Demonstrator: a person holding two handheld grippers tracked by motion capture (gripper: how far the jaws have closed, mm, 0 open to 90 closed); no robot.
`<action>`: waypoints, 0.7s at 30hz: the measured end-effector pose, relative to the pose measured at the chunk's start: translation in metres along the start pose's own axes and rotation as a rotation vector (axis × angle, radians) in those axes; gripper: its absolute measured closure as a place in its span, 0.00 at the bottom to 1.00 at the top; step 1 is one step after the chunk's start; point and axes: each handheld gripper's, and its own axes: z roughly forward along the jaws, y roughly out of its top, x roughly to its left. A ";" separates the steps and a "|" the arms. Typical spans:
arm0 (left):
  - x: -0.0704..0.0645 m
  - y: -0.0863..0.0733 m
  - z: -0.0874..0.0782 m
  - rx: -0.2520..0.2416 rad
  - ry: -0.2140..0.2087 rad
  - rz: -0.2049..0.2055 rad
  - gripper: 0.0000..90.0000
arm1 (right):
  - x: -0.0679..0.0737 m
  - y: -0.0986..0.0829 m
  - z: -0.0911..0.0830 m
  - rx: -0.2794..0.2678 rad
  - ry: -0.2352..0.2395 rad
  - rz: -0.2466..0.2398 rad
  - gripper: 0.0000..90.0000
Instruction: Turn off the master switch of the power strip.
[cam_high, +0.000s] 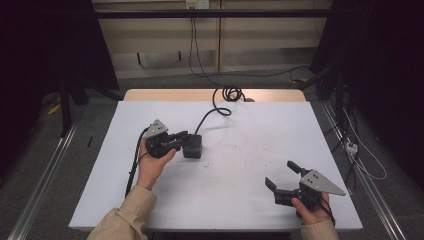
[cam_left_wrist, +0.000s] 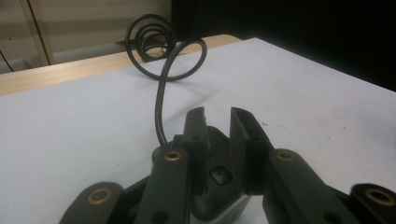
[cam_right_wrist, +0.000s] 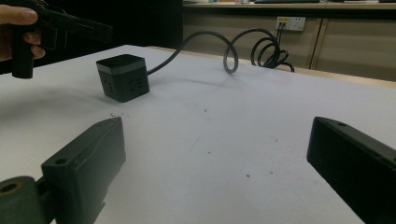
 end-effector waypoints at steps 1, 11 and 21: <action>0.000 0.000 0.000 0.001 0.002 -0.001 0.86 | 0.000 0.000 0.000 0.000 0.000 0.000 0.05; 0.002 -0.002 0.003 0.018 -0.016 -0.027 0.96 | 0.000 0.000 0.000 0.000 0.001 0.001 0.05; 0.003 -0.003 0.005 0.041 -0.021 -0.032 1.00 | 0.000 0.000 0.000 0.002 0.003 -0.001 0.05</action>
